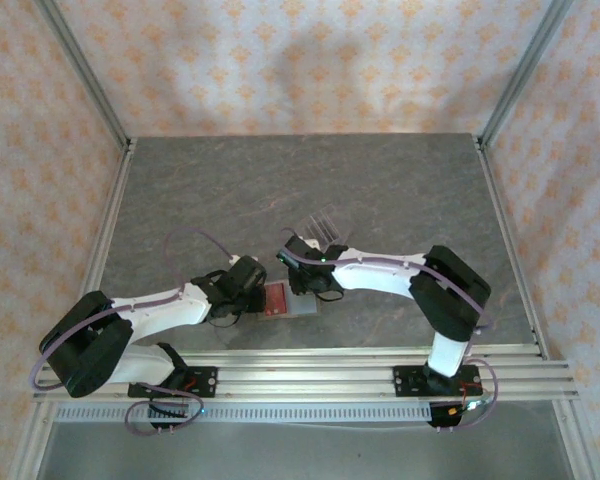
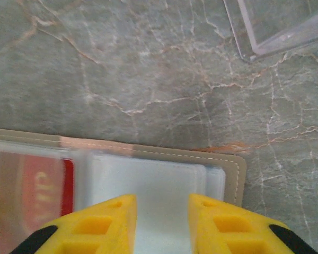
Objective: Put the credit cards into the card holder
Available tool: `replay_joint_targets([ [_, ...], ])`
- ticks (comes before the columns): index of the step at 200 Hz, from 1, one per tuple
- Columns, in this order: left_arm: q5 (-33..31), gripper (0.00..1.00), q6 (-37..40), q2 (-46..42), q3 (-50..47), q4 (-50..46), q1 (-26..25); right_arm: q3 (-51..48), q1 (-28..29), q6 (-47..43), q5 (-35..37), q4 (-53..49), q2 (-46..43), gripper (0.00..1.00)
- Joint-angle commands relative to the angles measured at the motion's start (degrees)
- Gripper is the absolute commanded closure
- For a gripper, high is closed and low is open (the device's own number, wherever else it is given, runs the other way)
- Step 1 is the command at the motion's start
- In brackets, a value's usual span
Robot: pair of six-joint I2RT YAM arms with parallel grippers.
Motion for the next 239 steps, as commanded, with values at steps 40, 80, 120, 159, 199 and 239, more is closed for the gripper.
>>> replay_joint_targets([
  [40,0.0,0.82,-0.6,0.7,-1.6,-2.5,0.2,1.6,1.7,-1.3,4.4,-2.1,5.2,0.7],
  [80,0.0,0.82,-0.5,1.0,-1.5,-2.4,0.2,1.6,3.5,0.5,7.6,-3.8,6.5,0.73],
  [120,0.0,0.82,-0.5,0.7,-1.4,-2.7,0.2,2.7,4.1,1.4,10.2,-6.0,6.5,0.79],
  [159,0.0,0.82,-0.5,0.5,-1.6,-2.8,0.2,3.7,4.2,1.5,11.4,-8.0,5.5,0.83],
  [199,0.8,0.82,-0.3,1.2,-1.5,-1.9,-0.2,4.4,4.2,1.7,14.1,-10.2,2.9,0.85],
  [239,0.7,0.82,-1.4,2.6,-0.4,-0.4,-2.4,5.6,4.2,1.1,15.3,-11.5,2.2,0.93],
])
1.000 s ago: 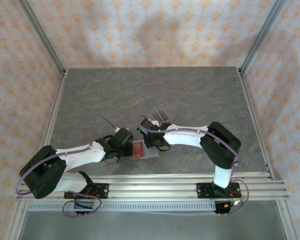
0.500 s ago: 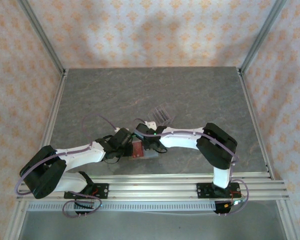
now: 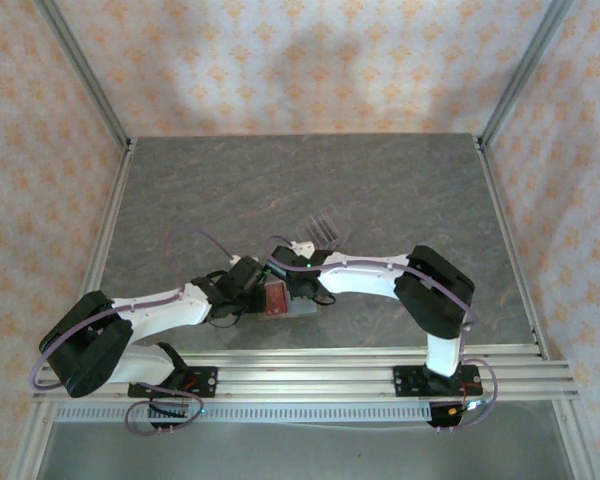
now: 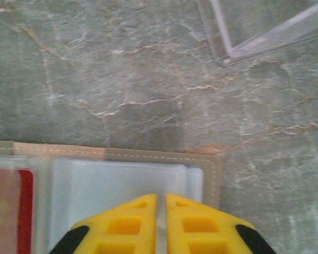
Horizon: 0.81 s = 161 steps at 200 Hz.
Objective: Put the credit cards into the card holder
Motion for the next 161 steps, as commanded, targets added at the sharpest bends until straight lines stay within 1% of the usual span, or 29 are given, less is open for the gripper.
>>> replay_joint_targets([
  [1,1.3,0.82,-1.4,2.6,-0.4,-0.4,-1.8,1.5,0.5,-0.1,4.4,-5.1,-1.7,0.93],
  [19,1.4,0.82,-2.3,3.4,0.0,0.4,-2.4,1.9,0.4,-0.7,3.7,-5.0,-1.3,1.0],
  [45,1.6,0.82,-3.3,4.3,0.2,1.5,-3.1,2.0,0.4,-1.4,2.1,-3.8,-1.3,1.0],
  [77,1.1,0.82,-3.6,4.6,-0.2,1.6,-3.1,2.0,0.4,-2.6,1.0,-2.7,-2.6,0.88],
  [116,0.9,0.82,-3.7,4.2,-0.6,1.3,-3.1,3.9,0.4,-4.2,0.5,-2.8,-0.3,0.8],
  [137,0.7,0.82,-3.8,4.2,-0.6,1.2,-3.1,4.4,0.3,-4.7,0.4,-2.5,1.1,0.77],
  [161,0.7,0.82,-3.7,4.1,-0.6,1.1,-3.1,4.3,-0.5,-4.5,-0.1,-2.1,2.3,0.79],
])
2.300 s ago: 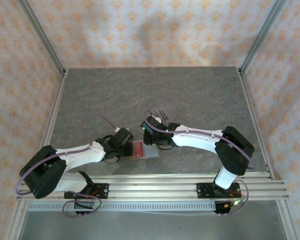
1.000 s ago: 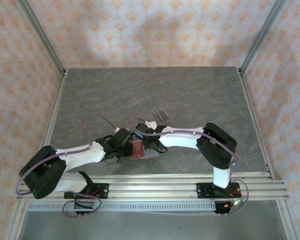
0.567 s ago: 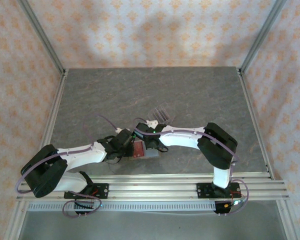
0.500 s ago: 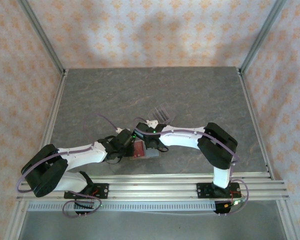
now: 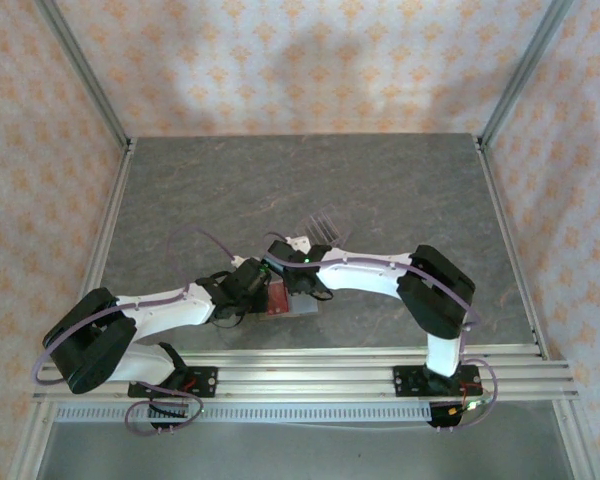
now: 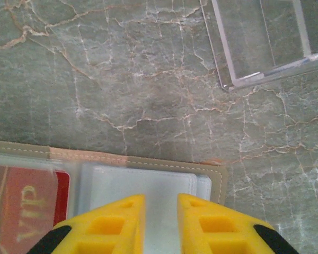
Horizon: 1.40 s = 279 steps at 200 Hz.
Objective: Put the credit cards into the card holder
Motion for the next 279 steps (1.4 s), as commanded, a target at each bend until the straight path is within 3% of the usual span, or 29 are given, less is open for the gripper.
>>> replay_joint_targets([
  [1,2.9,0.82,-0.8,2.6,-1.3,0.8,-1.4,0.8,-0.3,-0.6,0.0,-0.3,2.1,0.79],
  [82,2.2,0.82,-0.6,2.2,-1.6,0.4,-1.4,-2.4,-1.0,1.2,-4.0,3.2,4.3,0.81],
  [158,2.1,0.82,-0.2,2.3,-1.2,0.1,-1.4,-5.4,-0.6,4.0,-7.6,7.7,2.9,1.0],
  [224,2.8,0.82,-1.5,3.3,-2.2,2.4,-1.6,-5.6,-0.5,4.7,-7.1,8.5,-5.1,1.0],
  [279,2.3,0.82,-2.0,1.9,-2.5,2.0,-1.6,-6.2,-0.3,7.1,-13.0,14.4,-5.3,1.0],
])
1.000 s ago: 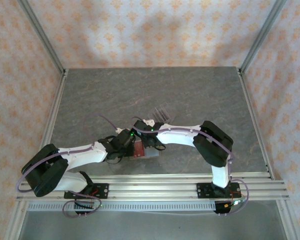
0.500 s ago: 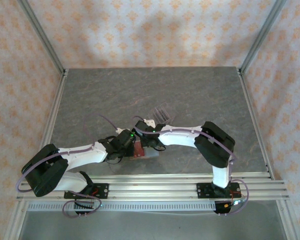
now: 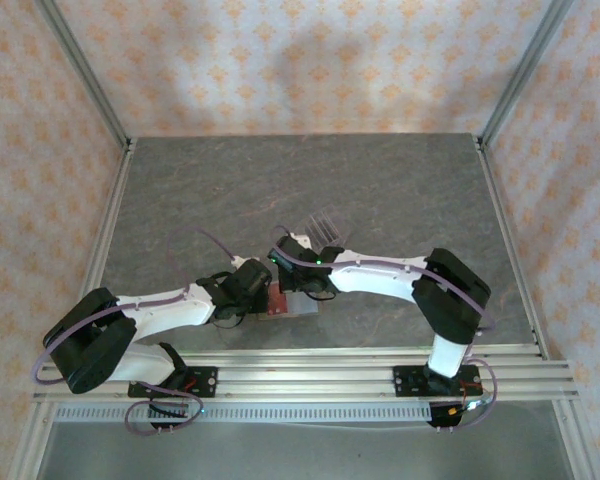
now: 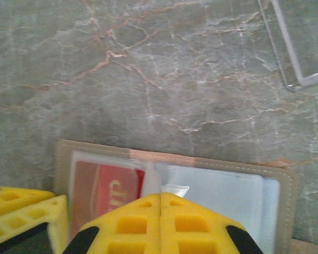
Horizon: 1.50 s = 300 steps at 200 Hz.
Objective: Put the credit cards into the card holder
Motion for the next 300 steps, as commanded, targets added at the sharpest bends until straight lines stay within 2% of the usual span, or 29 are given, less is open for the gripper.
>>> replay_joint_targets([
  [1,3.1,0.82,-1.5,1.9,-2.5,1.9,-1.3,-0.9,0.6,2.2,-3.3,2.9,-0.1,1.0],
  [62,2.1,0.82,-2.2,0.6,-3.0,1.3,-1.3,-4.0,0.7,9.2,-12.4,16.2,3.1,1.0],
  [94,1.3,0.81,-2.1,-1.2,-3.1,-0.1,-1.3,-4.3,0.4,10.8,-15.2,19.7,3.7,0.86],
  [140,0.1,0.78,-2.2,-3.7,-4.0,-2.0,-1.3,-5.6,-0.9,13.8,-20.8,27.1,4.1,0.79],
  [165,-0.7,0.76,-2.3,-5.3,-4.2,-3.8,-1.2,-4.2,-0.9,12.1,-20.7,24.5,3.2,0.77],
  [192,-1.7,0.71,-2.5,-8.3,-4.4,-6.4,-1.1,-2.9,-1.1,9.3,-21.7,21.6,1.1,0.68],
  [260,-2.1,0.67,-1.9,-14.2,-4.7,-11.5,1.1,-2.5,-2.1,5.6,-24.2,18.3,-4.1,0.51],
  [271,-2.0,0.65,-1.7,-15.0,-4.6,-12.2,1.4,-2.2,-2.2,4.8,-24.3,16.8,-4.8,0.5],
  [287,-1.7,0.63,-1.5,-16.6,-4.2,-13.5,2.0,-3.3,-2.3,3.9,-20.2,14.1,-6.4,0.52],
  [300,-1.1,0.59,-1.0,-18.2,-3.8,-14.6,2.2,-4.2,-2.8,3.6,-17.5,11.4,-6.9,0.6],
])
